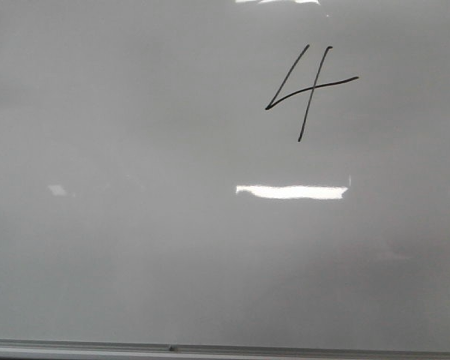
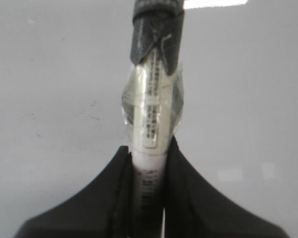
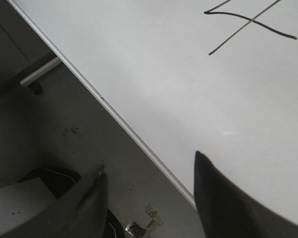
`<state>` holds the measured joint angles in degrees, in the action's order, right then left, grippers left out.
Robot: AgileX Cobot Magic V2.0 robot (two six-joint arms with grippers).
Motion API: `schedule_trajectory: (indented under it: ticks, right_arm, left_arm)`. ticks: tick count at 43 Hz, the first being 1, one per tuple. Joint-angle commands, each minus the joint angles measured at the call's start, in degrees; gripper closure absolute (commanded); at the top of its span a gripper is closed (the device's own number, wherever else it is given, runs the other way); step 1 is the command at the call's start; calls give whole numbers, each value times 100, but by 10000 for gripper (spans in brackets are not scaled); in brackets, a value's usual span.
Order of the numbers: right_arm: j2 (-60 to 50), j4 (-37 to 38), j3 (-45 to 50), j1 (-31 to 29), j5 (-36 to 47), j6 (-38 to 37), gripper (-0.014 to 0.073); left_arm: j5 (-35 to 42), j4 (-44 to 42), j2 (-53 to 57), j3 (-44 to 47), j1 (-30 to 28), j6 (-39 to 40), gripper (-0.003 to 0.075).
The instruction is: Write number 4 on whiteboard
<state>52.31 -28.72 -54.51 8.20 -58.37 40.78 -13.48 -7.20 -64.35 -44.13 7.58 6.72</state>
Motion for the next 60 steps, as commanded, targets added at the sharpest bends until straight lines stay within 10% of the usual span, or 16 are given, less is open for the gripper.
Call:
schedule_trajectory:
  ticks: [1,32,41,60]
  right_arm:
    - [-30,-148,-161,-42,259,15,172]
    - [-30,-148,-161,-42,259,15,172]
    - [-30,-148,-161,-42,398,-51,172]
    - [-225,1079,-189,-42,306,-2445,172]
  left_arm:
    - [843,32,-170,-151,-3,62,672]
    - [2318,295,-2097,-151,-3,62,659]
    - [2342,225,-2156,-151,-3,28,396]
    - [-353,-78,-845,-672,74,-2,321]
